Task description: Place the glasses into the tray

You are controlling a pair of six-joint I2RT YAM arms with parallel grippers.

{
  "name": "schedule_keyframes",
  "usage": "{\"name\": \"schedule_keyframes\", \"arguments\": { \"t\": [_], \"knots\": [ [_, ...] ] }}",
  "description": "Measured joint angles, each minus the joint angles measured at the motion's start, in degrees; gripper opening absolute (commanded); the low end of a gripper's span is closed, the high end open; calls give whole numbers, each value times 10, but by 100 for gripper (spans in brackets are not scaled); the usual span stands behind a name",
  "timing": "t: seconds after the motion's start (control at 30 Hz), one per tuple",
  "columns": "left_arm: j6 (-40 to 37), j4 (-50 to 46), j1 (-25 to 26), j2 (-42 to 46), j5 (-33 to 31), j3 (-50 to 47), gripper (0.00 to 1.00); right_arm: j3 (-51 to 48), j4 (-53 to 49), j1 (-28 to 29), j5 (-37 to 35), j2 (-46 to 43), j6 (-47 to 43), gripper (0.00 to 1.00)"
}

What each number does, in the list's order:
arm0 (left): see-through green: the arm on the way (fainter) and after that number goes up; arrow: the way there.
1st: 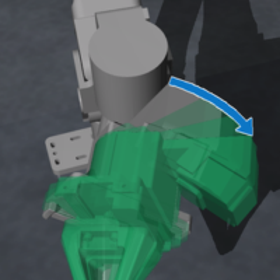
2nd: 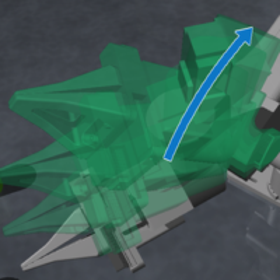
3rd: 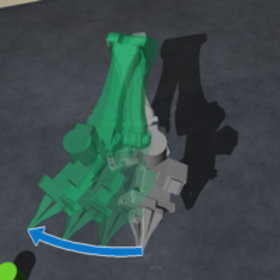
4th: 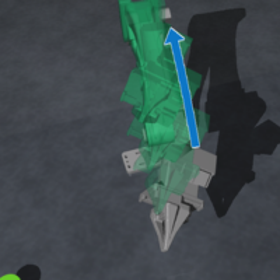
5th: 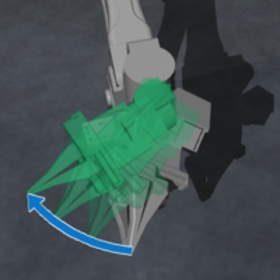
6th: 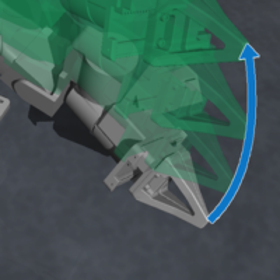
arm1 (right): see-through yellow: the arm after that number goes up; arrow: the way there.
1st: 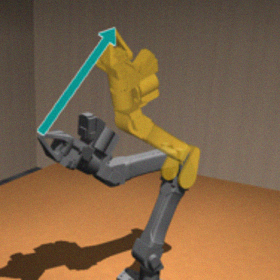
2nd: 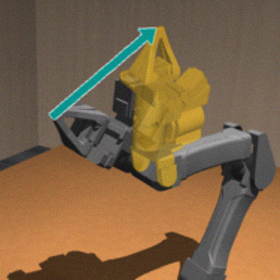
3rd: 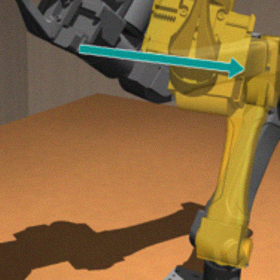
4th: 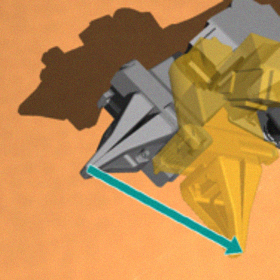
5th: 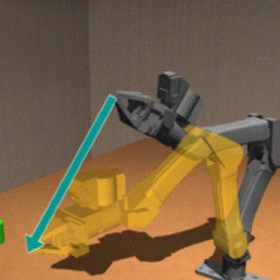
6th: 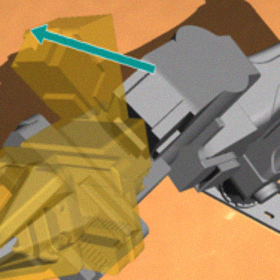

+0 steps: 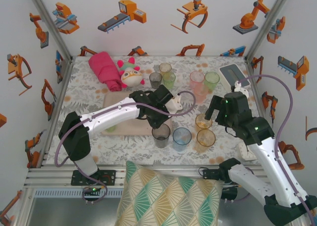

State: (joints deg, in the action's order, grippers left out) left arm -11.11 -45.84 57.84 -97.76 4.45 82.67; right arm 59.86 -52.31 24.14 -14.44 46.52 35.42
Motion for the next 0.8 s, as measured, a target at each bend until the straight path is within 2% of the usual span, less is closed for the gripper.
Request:
{"name": "schedule_keyframes", "arguments": {
  "t": [0.5, 0.8],
  "knots": [
    [-4, -37, -8, 2, -14, 32, 7, -3, 3, 0, 0, 0, 0, 99],
    [-10, -59, -86, 30, -9, 68, 7, -3, 3, 0, 0, 1, 0, 99]
  ]
}}
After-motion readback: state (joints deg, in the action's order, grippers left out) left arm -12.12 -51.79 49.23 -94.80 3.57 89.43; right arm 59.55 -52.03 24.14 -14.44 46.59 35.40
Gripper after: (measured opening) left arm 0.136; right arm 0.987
